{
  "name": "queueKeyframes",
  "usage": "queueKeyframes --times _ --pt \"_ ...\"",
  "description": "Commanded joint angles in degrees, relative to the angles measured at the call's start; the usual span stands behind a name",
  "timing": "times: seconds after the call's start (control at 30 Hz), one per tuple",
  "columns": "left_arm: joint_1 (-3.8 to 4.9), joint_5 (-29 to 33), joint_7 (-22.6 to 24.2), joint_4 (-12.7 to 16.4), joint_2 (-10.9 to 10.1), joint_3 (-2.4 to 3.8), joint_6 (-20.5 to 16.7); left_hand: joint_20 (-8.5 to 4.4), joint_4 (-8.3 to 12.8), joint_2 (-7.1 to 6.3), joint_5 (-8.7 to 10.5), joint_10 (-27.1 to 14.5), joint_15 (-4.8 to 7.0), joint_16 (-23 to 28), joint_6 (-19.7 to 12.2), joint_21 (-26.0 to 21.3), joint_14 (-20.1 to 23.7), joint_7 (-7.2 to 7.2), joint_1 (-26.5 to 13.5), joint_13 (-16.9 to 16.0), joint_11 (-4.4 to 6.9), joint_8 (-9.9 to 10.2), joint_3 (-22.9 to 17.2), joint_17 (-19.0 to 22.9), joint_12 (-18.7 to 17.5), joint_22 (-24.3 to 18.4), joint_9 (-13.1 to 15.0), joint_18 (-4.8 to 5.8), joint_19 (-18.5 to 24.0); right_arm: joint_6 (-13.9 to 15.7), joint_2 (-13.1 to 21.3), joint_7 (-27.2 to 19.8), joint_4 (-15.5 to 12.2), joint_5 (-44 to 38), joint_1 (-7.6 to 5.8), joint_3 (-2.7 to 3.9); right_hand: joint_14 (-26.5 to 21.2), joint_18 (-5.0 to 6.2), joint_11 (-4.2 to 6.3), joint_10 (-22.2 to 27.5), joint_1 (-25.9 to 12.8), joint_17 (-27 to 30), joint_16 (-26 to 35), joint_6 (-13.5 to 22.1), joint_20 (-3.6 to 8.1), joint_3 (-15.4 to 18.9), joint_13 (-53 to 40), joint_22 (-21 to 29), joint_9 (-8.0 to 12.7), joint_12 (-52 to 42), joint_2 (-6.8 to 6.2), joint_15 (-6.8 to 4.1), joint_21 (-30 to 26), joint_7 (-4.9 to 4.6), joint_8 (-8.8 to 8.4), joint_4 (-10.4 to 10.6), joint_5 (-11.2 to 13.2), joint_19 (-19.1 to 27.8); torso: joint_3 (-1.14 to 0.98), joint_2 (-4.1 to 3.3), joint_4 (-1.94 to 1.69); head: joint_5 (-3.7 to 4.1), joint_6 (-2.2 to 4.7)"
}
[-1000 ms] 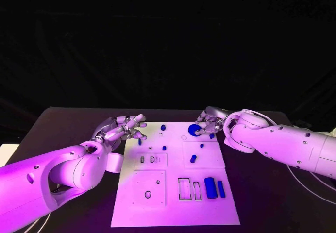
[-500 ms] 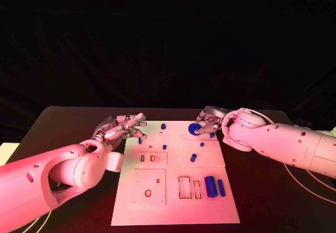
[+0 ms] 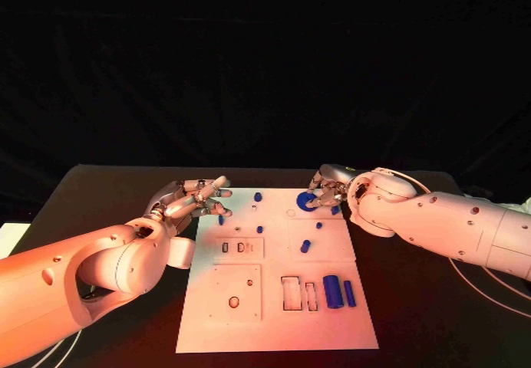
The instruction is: Assemble the parts on the task board
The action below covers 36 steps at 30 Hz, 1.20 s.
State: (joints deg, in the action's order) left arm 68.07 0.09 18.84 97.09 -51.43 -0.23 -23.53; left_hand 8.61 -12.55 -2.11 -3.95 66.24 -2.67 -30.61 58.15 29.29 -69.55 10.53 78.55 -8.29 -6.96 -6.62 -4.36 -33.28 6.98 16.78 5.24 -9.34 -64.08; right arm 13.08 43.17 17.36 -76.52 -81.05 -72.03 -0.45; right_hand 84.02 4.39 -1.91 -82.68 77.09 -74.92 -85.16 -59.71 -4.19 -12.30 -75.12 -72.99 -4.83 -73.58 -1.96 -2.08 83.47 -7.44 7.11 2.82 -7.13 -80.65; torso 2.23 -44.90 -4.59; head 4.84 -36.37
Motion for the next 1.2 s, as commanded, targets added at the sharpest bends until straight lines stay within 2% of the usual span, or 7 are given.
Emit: queueKeyframes --times 0.03,0.13,0.23,0.7,0.87,1.03,1.2 --pt "0.06 -0.2 -0.2 0.0 0.1 0.03 1.1 -0.05 0.1 0.51 0.24 -0.3 -0.06 0.4 -0.2 0.1 0.3 0.3 -0.1 -0.1 0.1 0.3 0.3 -0.1 -0.3 0.0 0.0 -0.88 0.2 1.3 0.0 1.9 -0.4 -5.5 0.37 -0.19 4.5 -0.81 0.46 -0.1 2.1 -7.9 -0.4 -2.0 0.29 -1.4 -2.1 -0.3 -0.7 -0.3 1.77 -0.42 0.3 1.07 1.08 -0.9 1.6 -0.2 0.02 0.02 0.0 0.0 -0.01" --pt "0.05 -0.2 -0.3 0.0 0.1 0.03 1.2 -0.05 0.1 0.51 0.24 -0.3 -0.06 0.4 -0.2 0.1 0.3 0.3 -0.1 -0.1 0.1 0.3 0.3 -0.1 -0.3 0.0 0.0 -0.88 0.2 4.0 0.0 1.6 -1.5 -8.6 0.53 -0.19 4.5 -0.93 0.63 -0.4 2.6 -8.2 -0.6 -2.4 0.46 -2.8 -2.4 -0.8 -0.9 -0.5 2.04 -0.55 0.5 1.25 1.3 -1.7 2.4 -0.5 0.0 0.01 0.02 -0.01 -0.03" --pt "0.05 -0.2 -0.3 0.0 0.1 0.03 1.3 -0.04 0.1 0.53 0.24 -0.4 -0.08 0.4 -0.3 0.1 0.3 0.33 0.0 -0.1 0.08 0.3 0.3 -0.1 -0.3 0.1 0.0 -0.88 0.3 5.3 0.0 1.4 -2.4 -10.0 0.61 -0.19 4.5 -0.95 0.61 -0.1 2.2 -8.0 -0.4 -2.4 0.5 -3.2 -2.0 -0.9 -0.9 0.1 1.95 -0.56 0.5 1.22 1.27 -1.7 2.2 -0.5 0.0 0.02 0.06 0.07 0.07" --pt "0.05 -0.2 -0.5 0.0 0.2 0.02 1.7 0.0 0.2 0.65 0.22 -0.5 -0.11 0.5 -0.4 0.1 0.3 0.39 0.1 -0.1 0.02 0.4 0.3 -0.1 -0.4 0.1 0.0 -0.89 0.4 7.0 -0.8 2.5 -8.7 -12.3 0.43 -0.19 4.4 -0.93 0.46 -0.1 -0.9 -7.5 0.0 -2.0 0.43 -4.4 -1.9 -0.8 -0.7 0.8 0.84 -0.45 0.5 1.05 0.8 -0.7 2.0 -0.4 0.09 -0.03 -0.12 -0.08 0.37" --pt "0.05 -0.2 -0.5 -0.1 0.3 0.02 1.7 0.02 0.2 0.68 0.22 -0.6 -0.12 0.5 -0.5 0.1 0.4 0.4 0.1 -0.1 0.01 0.4 0.3 -0.1 -0.4 0.1 0.0 -0.89 0.4 7.2 -3.1 2.9 -8.9 -12.8 0.35 -0.2 4.4 -0.93 0.45 -0.1 -1.3 -7.5 0.0 -1.9 0.42 -4.5 -1.9 -0.8 -0.7 0.9 0.7 -0.43 0.5 1.03 0.74 -0.6 2.2 -0.4 0.07 -0.07 -0.15 -0.39 0.29" --pt "0.05 -0.2 -0.5 -0.2 0.4 0.02 1.8 0.02 0.2 0.68 0.22 -0.6 -0.12 0.5 -0.5 0.1 0.4 0.4 0.1 -0.1 0.01 0.4 0.3 -0.1 -0.4 0.1 0.0 -0.89 0.4 6.9 -5.5 3.0 -7.7 -12.9 0.33 -0.32 4.4 -0.93 0.44 -0.1 -1.3 -7.5 0.0 -1.9 0.42 -4.6 -1.9 -0.8 -0.7 0.9 0.68 -0.43 0.5 1.03 0.73 -0.6 2.2 -0.4 0.11 -0.07 -0.16 -0.55 0.22" --pt "0.05 -0.2 -0.5 -0.3 0.6 0.02 1.8 0.02 0.2 0.68 0.22 -0.6 -0.12 0.5 -0.5 0.1 0.4 0.4 0.1 -0.1 0.01 0.4 0.3 -0.1 -0.4 0.1 0.0 -0.89 0.4 6.4 -8.0 2.9 -6.0 -12.9 0.42 -0.65 4.3 -0.92 0.43 -0.1 -1.4 -7.4 0.0 -1.9 0.41 -4.6 -1.9 -0.8 -0.7 1.0 0.61 -0.43 0.5 1.02 0.7 -0.5 2.2 -0.4 0.03 -0.12 -0.11 -0.66 0.03"
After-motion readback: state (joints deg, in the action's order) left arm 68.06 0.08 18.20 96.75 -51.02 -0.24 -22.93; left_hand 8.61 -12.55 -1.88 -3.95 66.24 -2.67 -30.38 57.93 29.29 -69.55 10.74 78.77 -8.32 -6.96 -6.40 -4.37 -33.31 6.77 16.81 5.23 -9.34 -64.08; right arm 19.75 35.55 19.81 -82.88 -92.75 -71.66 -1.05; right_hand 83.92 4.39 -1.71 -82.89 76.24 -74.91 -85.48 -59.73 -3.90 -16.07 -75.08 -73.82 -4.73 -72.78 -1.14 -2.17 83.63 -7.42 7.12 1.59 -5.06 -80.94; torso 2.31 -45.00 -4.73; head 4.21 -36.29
